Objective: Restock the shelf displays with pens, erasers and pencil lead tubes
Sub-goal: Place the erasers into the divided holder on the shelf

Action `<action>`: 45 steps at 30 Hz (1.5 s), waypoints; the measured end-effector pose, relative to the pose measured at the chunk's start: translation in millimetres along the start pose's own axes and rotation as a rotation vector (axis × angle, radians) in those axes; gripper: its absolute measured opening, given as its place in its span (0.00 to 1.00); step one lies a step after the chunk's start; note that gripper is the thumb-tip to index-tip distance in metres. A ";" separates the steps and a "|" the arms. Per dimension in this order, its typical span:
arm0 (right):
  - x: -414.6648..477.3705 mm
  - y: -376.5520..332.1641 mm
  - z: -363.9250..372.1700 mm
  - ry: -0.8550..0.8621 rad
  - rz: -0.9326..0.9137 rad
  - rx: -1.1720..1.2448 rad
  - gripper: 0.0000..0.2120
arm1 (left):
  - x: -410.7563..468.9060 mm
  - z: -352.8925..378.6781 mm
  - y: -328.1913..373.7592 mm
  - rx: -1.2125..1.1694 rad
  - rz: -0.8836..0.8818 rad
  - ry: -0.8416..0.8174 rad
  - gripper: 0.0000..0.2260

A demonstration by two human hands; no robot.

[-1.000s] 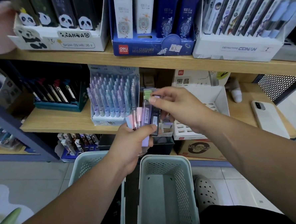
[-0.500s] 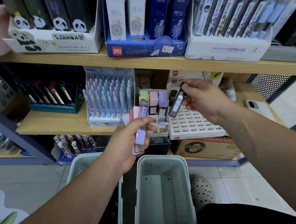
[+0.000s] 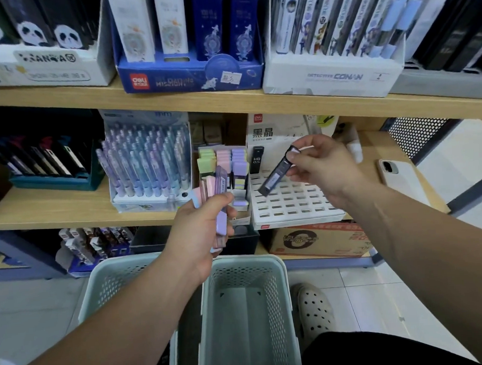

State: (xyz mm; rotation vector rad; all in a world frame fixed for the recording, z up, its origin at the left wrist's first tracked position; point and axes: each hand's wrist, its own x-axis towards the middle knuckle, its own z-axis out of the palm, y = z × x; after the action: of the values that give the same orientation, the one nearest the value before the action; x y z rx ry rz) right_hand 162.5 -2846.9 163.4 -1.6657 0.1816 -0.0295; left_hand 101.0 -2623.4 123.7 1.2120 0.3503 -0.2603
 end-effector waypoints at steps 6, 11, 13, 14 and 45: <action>9.1 6.9 -3.5 0.083 -0.002 -0.052 0.09 | 3.3 3.2 -1.9 0.019 0.017 0.016 0.09; 10.1 11.2 -3.4 0.026 0.020 -0.069 0.05 | 2.1 3.7 0.2 0.014 0.018 0.023 0.07; 9.2 12.7 -2.8 0.006 0.003 -0.148 0.03 | 1.7 4.2 0.9 0.009 0.020 0.021 0.06; 9.0 13.0 -2.1 0.006 -0.008 -0.181 0.03 | 1.8 4.4 1.0 0.009 0.021 0.022 0.06; 28.8 -0.6 25.3 -0.040 -0.641 -0.896 0.09 | 7.9 -15.5 6.7 -0.017 0.000 0.018 0.10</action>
State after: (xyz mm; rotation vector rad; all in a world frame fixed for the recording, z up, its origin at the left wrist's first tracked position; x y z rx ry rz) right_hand 194.2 -2825.8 158.9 -2.5520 -0.4444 -0.4531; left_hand 108.8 -2606.6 121.6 1.1987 0.3675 -0.2455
